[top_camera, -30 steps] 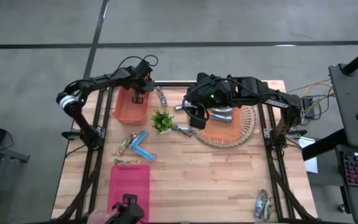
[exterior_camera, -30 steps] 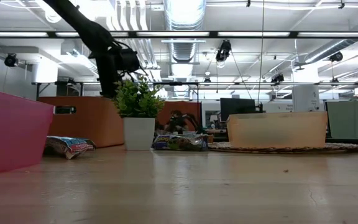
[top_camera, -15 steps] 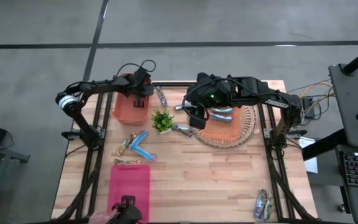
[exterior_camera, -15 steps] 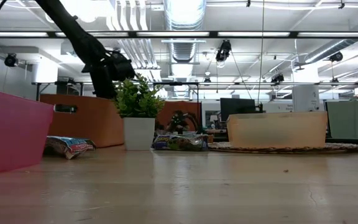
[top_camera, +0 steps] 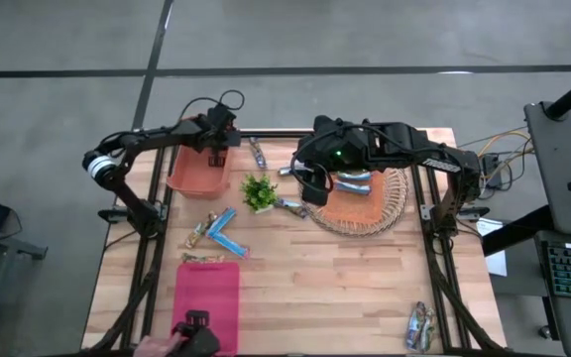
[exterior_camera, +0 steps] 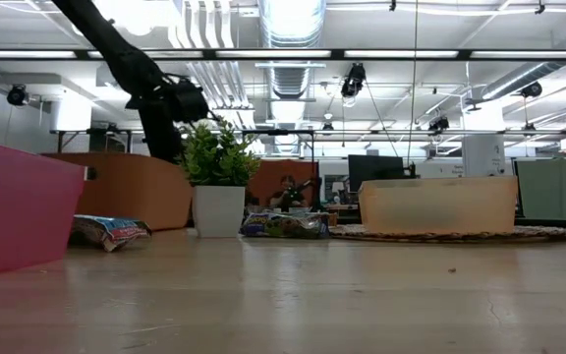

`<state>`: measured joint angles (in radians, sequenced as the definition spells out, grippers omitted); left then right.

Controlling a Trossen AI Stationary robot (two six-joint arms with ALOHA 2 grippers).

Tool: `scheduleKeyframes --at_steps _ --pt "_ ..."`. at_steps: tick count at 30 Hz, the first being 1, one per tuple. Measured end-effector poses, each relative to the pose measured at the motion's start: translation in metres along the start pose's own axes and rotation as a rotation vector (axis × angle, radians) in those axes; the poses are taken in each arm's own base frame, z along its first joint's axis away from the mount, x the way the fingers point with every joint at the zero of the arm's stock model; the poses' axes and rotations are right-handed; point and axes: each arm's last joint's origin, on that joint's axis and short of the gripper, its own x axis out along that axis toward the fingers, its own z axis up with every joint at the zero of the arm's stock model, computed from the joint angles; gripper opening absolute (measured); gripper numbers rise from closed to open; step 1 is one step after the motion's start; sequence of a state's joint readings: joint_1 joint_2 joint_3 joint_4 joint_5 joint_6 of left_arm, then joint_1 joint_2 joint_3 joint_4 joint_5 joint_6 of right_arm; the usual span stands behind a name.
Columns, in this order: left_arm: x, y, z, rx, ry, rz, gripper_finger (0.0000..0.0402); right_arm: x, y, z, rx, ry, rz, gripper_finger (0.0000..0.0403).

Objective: Pick and place Granola Bars by type
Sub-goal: Put the yellow granola bar into the left orange bin

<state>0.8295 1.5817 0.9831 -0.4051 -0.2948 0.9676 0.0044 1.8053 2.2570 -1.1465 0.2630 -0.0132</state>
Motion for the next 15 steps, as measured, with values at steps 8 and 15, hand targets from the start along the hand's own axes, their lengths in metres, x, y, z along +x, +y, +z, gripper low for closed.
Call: scheduleKeyframes --at_steps 8,15 --pt "-0.014 0.006 -0.013 -0.021 0.029 -0.021 0.0005 0.002 0.001 0.000 -0.016 -0.001 -0.001 0.0185" --pt "-0.008 0.007 -0.019 -0.035 0.015 -0.058 0.0004 0.002 0.000 0.003 -0.013 -0.024 -0.001 0.0185"
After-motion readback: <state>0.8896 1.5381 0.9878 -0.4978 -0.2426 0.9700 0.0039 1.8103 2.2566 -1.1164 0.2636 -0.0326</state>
